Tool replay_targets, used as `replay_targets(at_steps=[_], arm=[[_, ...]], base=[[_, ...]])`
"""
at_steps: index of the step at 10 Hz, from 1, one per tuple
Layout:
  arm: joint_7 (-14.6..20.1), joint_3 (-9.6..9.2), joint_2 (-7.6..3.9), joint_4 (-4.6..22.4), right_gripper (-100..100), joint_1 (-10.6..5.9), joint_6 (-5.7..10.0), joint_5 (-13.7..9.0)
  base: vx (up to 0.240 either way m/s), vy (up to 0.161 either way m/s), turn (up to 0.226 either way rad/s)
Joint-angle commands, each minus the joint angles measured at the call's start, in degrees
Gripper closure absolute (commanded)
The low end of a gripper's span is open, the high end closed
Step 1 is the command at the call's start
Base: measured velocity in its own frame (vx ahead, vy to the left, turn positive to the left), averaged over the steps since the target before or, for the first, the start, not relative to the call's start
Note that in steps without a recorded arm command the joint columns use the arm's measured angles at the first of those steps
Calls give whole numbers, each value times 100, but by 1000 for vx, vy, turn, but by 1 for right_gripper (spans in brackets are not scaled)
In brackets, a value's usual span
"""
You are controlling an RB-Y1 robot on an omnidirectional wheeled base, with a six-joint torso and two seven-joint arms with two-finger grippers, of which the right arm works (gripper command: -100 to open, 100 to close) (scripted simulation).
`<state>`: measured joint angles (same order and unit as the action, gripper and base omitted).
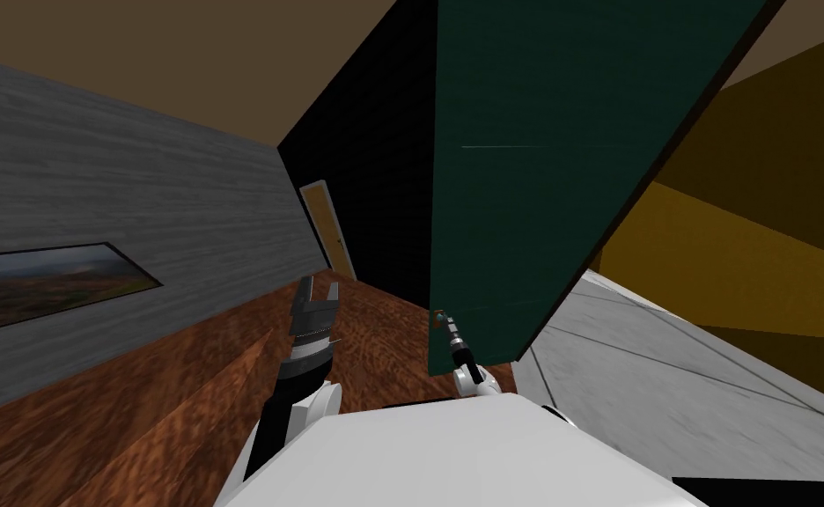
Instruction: Push the door open
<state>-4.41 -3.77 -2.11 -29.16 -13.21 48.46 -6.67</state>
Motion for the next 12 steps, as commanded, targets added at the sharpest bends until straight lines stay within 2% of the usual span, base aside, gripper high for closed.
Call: replay_targets(at_steps=[1,4,5,7,8,9,12], arm=[[18,-8,-63,-15,-100,-7,-19,-7],[51,-21,-54,-42,-100,-20,-53,-19],[63,-26,-20,-51,-100,-25,-65,-24],[91,-38,142,-74,-100,-36,-95,-35],[69,-38,94,-190,-100,16,-151,-28],[61,-26,-2,-197,-100,43,-126,-41],[46,-7,-50,-183,-100,70,-62,-58]], base=[[-81,34,-30],[-203,20,-33],[-232,3,-30],[-232,0,-36],[-100,-7,-5],[145,32,35],[216,32,31]])
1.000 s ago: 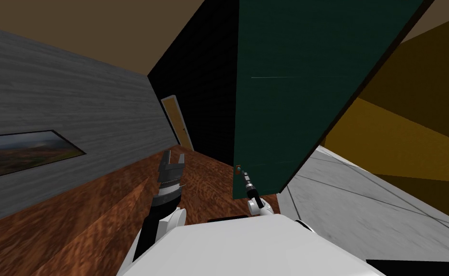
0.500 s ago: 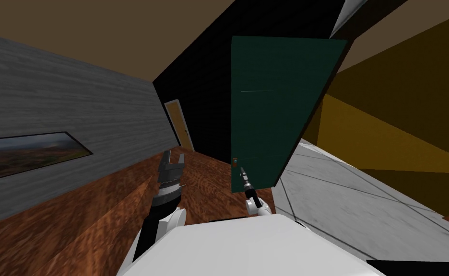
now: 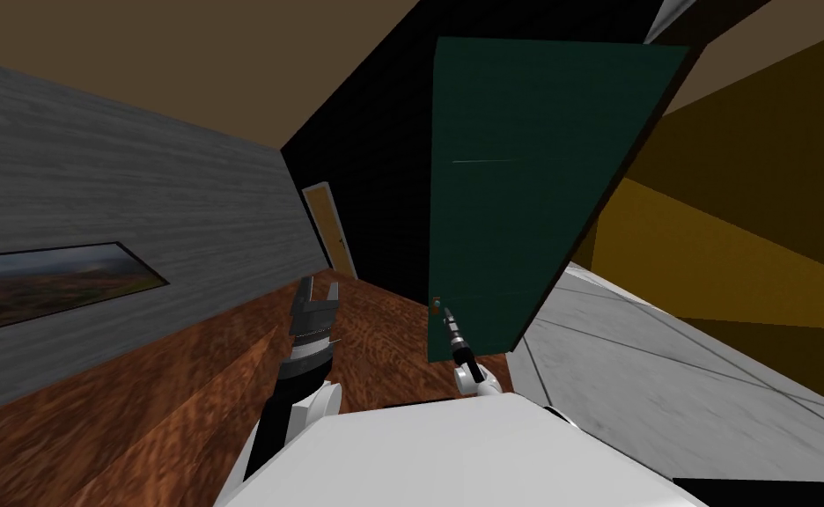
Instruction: Push the door open
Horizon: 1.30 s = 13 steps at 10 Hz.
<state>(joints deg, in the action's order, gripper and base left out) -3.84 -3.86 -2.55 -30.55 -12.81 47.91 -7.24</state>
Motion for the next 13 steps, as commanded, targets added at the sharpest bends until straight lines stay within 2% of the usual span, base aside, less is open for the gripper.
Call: replay_targets(at_steps=[1,4,5,6,11,13], arm=[[-16,9,-2,-40,-100,40,15,-8],[-36,35,122,-20,-100,76,103,-32],[-29,35,89,52,-100,32,118,-31],[-29,35,89,52,100,32,118,-31],[-29,35,89,52,100,32,118,-31],[-69,172,3,63,100,25,83,-121]], base=[[250,28,31],[249,22,34],[100,16,-14],[-23,-1,12],[-17,-3,2],[153,66,-56]])
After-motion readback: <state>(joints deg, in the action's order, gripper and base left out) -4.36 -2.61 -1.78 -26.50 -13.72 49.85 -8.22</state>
